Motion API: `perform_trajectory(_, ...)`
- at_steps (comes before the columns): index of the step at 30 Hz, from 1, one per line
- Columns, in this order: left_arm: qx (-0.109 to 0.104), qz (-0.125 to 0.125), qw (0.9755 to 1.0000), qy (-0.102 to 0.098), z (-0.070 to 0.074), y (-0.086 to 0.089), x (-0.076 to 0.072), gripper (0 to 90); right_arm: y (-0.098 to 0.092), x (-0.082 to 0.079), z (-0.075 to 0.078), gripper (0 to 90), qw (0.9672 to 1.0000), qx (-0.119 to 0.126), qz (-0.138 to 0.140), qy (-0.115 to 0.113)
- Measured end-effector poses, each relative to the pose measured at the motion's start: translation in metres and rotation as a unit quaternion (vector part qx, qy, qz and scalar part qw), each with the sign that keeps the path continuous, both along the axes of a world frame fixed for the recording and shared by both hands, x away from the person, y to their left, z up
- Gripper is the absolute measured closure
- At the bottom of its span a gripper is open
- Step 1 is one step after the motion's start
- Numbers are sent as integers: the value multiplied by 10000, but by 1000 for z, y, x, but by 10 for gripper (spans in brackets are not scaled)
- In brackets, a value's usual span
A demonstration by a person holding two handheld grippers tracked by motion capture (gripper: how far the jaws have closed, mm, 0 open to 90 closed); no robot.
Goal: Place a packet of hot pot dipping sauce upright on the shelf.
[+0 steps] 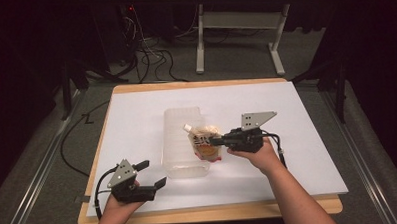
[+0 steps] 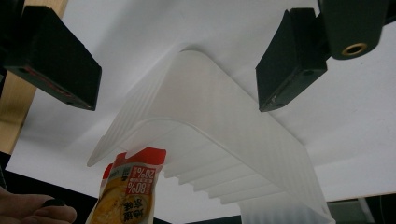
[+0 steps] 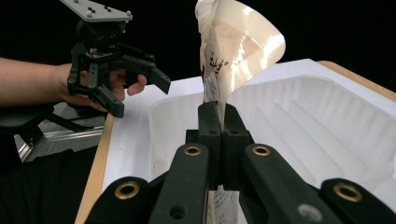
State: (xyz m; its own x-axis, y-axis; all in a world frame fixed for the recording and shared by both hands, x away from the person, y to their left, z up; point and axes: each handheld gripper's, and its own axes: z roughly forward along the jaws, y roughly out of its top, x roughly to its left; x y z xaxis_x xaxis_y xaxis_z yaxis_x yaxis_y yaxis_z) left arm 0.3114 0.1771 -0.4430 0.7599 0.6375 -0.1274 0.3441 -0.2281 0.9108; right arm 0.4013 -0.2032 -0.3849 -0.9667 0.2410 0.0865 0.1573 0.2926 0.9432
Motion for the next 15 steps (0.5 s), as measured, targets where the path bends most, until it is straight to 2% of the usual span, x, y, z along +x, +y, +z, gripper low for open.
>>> perform_trajectory(15,16,-14,10000,-12,0,-1,-1,149,12,5,-4,900,9999,133,-65,-86)
